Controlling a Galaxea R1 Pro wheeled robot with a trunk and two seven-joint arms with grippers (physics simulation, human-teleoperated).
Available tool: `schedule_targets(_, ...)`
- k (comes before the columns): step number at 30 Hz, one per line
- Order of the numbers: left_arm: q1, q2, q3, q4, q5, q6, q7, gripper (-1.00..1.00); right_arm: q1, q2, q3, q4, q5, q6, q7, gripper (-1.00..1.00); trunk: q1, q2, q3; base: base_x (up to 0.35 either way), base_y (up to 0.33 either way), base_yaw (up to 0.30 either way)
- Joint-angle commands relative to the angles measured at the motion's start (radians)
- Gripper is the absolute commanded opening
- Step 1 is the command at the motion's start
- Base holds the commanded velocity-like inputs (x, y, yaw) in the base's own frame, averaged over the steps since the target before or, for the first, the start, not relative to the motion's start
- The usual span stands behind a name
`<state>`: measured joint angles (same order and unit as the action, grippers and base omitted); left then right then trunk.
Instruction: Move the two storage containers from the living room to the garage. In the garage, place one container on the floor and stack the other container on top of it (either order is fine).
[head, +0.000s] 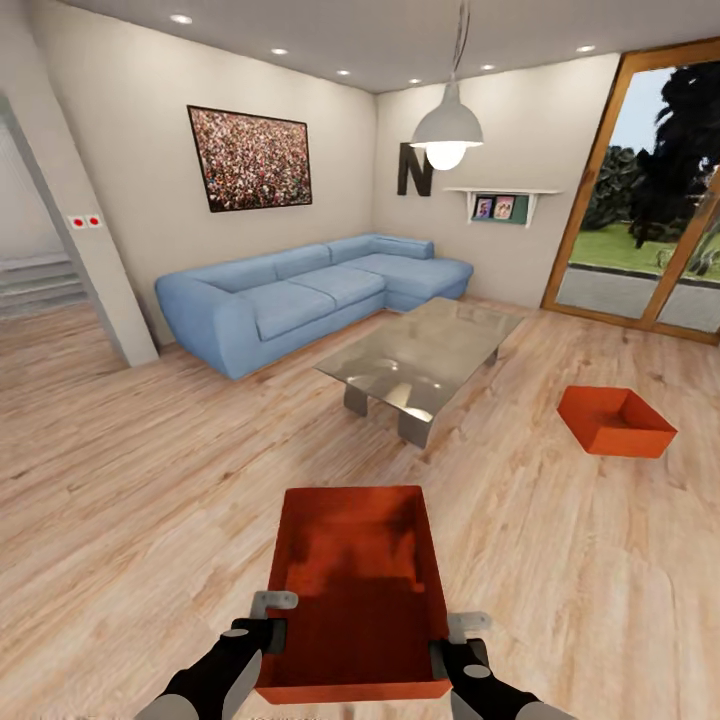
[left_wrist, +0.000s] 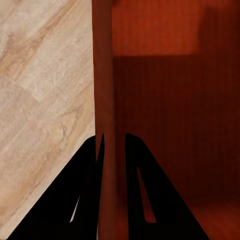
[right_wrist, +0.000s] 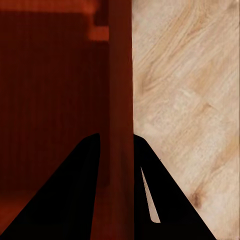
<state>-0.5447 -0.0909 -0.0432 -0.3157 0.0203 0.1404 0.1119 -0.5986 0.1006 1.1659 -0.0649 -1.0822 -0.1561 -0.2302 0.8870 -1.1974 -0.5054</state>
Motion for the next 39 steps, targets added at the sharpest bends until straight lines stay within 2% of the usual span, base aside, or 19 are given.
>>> schedule_targets(1, 0.0, 0.0, -0.015, 0.002, 0.022, 0.019, 0.005, -1.0, -0.001, -0.001, 0.003, 0.0, -0.001, -0.008, -0.018, -1.0, 0.0, -0.001, -0.001, 0.0, 0.0, 0.3)
schedule_targets(39, 0.0, 0.001, -0.015, 0.003, 0.021, 0.019, 0.005, -1.0, -0.001, -0.001, 0.003, 0.0, -0.001, -0.008, -0.018, -1.0, 0.0, -0.001, -0.001, 0.0, 0.0, 0.3)
